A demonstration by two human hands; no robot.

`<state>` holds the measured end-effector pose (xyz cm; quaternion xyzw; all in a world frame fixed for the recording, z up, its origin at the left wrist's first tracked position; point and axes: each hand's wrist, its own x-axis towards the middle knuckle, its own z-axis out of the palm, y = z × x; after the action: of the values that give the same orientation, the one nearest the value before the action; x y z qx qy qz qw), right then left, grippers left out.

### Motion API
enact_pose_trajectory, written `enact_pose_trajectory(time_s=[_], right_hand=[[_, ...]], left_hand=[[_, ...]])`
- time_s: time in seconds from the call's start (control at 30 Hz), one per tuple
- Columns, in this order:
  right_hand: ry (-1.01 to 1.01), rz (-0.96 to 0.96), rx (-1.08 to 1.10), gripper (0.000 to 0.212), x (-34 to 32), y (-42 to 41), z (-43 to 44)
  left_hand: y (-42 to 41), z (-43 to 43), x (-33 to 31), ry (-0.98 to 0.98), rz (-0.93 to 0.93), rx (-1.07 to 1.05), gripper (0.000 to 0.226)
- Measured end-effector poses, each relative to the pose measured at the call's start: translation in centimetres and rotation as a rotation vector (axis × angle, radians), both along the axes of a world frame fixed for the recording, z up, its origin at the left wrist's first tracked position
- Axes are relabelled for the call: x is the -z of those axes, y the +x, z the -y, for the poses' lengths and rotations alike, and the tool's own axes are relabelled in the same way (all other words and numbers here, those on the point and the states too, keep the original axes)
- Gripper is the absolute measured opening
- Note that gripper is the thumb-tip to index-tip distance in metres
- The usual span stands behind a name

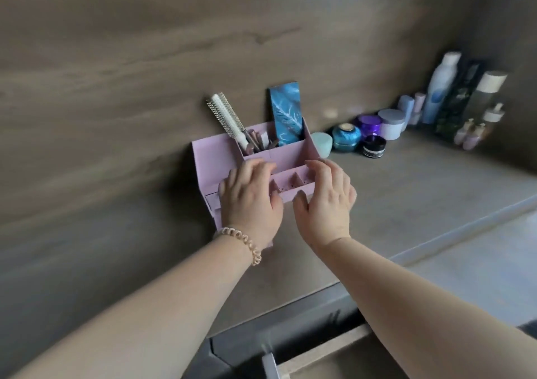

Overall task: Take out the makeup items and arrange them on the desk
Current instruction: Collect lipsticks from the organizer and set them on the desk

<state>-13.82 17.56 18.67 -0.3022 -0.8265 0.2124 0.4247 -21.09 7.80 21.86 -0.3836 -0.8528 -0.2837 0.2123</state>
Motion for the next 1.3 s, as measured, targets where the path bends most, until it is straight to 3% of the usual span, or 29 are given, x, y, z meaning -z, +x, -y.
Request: enact_pose_trajectory(time_s=[0.17, 0.3, 0.53, 0.63, 0.73, 0.83, 0.93, 1.13, 1.23, 1.3], right_hand=[[0.058, 0.136, -0.053, 0.051, -0.6, -6.2, 0.1], [0.072, 0.245, -0.025, 0.041, -1.4, -10.2, -1.1], [-0.089, 0.269, 0.021, 0.038, -0.8, -14.7, -4.0], [-0.192, 0.279, 0.013, 0.042, -0.1, -15.8, -4.7], [-0.173, 0.301, 0.024, 0.040, 0.4, -16.2, -4.6], [-0.088, 0.204, 0.043, 0.031, 0.4, -16.6, -4.1], [-0.203, 0.079, -0.086, 0.025, -1.1, -17.9, -3.8], [-0.211, 0.322, -0.164, 0.026, -3.3, -20.7, -3.5], [-0.361, 0.342, -0.178, 0.027, -4.0, -21.0, -3.9], [-0.357, 0.377, -0.198, 0.024, -4.2, -20.8, -4.3]], left_hand=[[-6.4, 2.5, -1.2, -0.120, -0.135, -0.105, 0.051], [-9.7, 2.2, -1.4, -0.232, -0.072, -0.051, 0.059], [-11.6, 1.4, 1.4, -0.283, -0.117, -0.041, 0.078], [-11.4, 1.3, 1.4, -0.277, -0.141, -0.052, 0.076], [-11.4, 1.3, 1.4, -0.298, -0.144, -0.065, 0.074], [-11.4, 1.4, 1.3, -0.320, -0.152, -0.081, 0.072], [-11.4, 1.4, 1.2, -0.335, -0.137, -0.081, 0.073], [-11.5, 1.3, 1.3, -0.343, -0.142, -0.094, 0.068], [-11.4, 1.3, 1.2, -0.344, -0.135, -0.092, 0.068], [-11.3, 1.3, 1.2, -0.345, -0.130, -0.093, 0.068]])
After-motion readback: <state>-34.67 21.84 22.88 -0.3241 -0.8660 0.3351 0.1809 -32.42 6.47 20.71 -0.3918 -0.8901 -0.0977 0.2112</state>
